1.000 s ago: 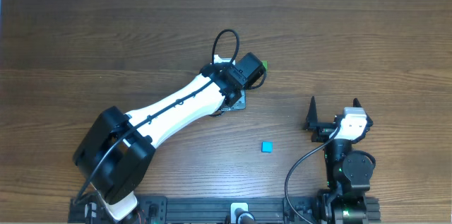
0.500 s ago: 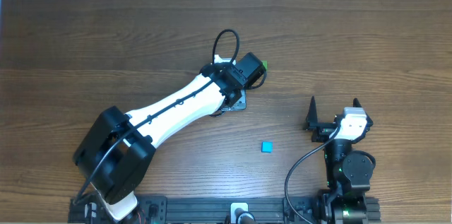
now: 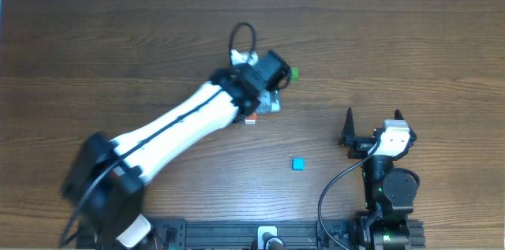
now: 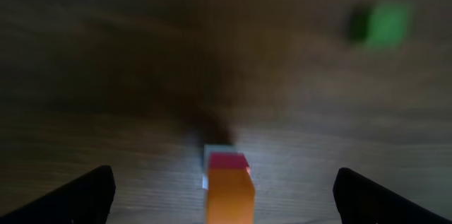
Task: Stack Cubes
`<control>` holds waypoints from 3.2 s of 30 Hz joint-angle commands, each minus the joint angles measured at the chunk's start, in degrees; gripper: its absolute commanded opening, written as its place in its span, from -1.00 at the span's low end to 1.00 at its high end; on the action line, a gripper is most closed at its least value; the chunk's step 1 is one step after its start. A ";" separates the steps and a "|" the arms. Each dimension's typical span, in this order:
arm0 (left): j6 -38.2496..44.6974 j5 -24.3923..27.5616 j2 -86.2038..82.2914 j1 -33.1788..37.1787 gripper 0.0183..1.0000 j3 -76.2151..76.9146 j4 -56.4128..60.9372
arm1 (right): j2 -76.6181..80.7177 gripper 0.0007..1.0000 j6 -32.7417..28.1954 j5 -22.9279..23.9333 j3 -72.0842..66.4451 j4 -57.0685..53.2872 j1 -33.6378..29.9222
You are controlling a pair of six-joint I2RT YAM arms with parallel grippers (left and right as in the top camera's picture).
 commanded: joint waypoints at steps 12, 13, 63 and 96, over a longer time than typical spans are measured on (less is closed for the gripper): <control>21.27 -7.15 -47.30 21.05 1.00 -16.87 18.80 | -0.31 0.99 -0.04 0.74 -0.31 -0.09 -0.37; 22.29 -6.21 -49.99 22.34 1.00 -19.74 21.07 | -0.31 0.99 -0.04 0.74 -0.31 -0.09 -0.37; 41.27 12.33 -100.35 41.20 1.00 -75.67 43.17 | -0.31 0.99 -0.04 0.74 -0.31 -0.09 -0.37; 41.27 12.35 -100.35 40.50 1.00 -75.67 43.12 | -0.28 0.99 0.96 -3.06 -0.31 2.86 -0.37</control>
